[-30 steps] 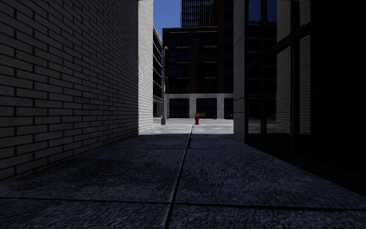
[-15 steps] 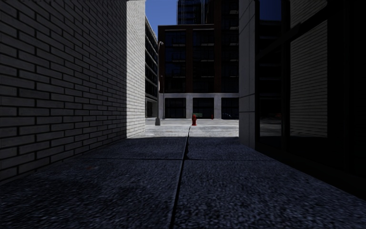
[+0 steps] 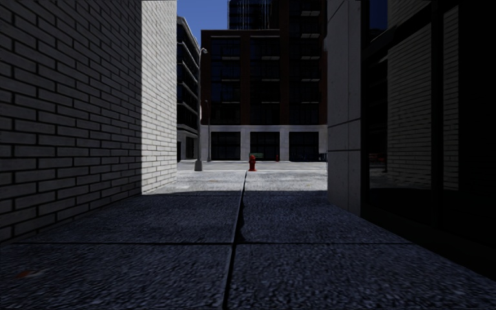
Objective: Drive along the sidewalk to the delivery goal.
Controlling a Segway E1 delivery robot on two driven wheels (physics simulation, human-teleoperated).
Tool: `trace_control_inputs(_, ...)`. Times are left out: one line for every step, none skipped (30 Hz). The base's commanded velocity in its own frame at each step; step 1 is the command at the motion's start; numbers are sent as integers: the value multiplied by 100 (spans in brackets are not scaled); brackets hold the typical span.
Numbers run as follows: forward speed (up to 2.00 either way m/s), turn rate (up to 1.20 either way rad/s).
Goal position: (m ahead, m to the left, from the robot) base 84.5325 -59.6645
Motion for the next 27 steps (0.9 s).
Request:
trace_control_inputs(200,-23)
trace_control_inputs(200,-23)
trace_control_inputs(200,-23)
trace_control_inputs(200,-23)
trace_control_inputs(200,-23)
trace_control_inputs(200,-23)
trace_control_inputs(200,-23)
trace_control_inputs(200,-23)
trace_control_inputs(200,-23)
trace_control_inputs(200,-23)
trace_control_inputs(200,-23)
trace_control_inputs(200,-23)
trace_control_inputs(200,-23)
trace_control_inputs(200,-23)
trace_control_inputs(200,-23)
trace_control_inputs(200,-23)
trace_control_inputs(200,-23)
trace_control_inputs(200,-23)
trace_control_inputs(200,-23)
trace_control_inputs(200,-23)
trace_control_inputs(200,-23)
trace_control_inputs(200,-23)
trace_control_inputs(200,-23)
trace_control_inputs(200,-23)
trace_control_inputs(200,-23)
trace_control_inputs(200,-23)
trace_control_inputs(200,-23)
